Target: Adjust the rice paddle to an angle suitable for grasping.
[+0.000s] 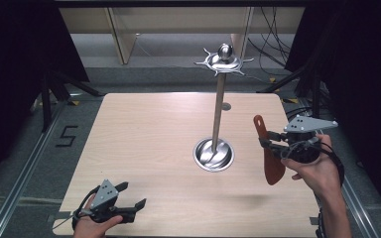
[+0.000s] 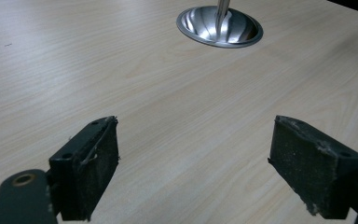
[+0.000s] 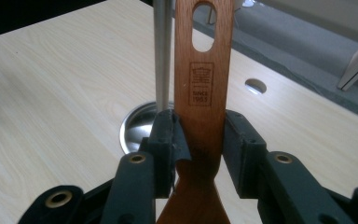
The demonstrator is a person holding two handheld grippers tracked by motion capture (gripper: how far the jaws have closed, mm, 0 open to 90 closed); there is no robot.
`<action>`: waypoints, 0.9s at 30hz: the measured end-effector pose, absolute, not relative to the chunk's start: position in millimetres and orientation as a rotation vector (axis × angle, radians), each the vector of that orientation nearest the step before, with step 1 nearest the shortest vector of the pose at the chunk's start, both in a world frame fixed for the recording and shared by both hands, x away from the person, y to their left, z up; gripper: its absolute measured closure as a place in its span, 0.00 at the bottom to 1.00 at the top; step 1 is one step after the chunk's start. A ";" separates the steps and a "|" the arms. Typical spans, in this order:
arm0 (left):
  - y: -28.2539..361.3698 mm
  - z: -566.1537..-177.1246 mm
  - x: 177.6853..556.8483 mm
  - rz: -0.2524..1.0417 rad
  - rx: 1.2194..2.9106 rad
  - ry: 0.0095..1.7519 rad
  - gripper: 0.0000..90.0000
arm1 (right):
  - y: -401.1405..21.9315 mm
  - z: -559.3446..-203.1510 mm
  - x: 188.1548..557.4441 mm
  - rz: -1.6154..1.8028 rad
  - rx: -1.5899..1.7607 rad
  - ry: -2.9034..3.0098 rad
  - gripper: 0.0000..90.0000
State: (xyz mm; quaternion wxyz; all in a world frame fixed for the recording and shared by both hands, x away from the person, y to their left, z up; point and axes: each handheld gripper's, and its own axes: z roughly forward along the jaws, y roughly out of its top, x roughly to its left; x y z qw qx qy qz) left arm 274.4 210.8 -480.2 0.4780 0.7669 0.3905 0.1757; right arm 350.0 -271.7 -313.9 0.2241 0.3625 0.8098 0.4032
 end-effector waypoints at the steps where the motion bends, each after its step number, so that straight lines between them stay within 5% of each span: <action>1: 209.8 -480.5 274.4 0.426 1.862 0.953 0.16 | -267.7 -306.2 349.5 1.118 0.978 2.233 0.75; 27: 209.9 -480.4 274.2 0.432 1.889 0.952 0.16 | -246.6 -240.4 351.5 1.264 0.846 2.081 0.75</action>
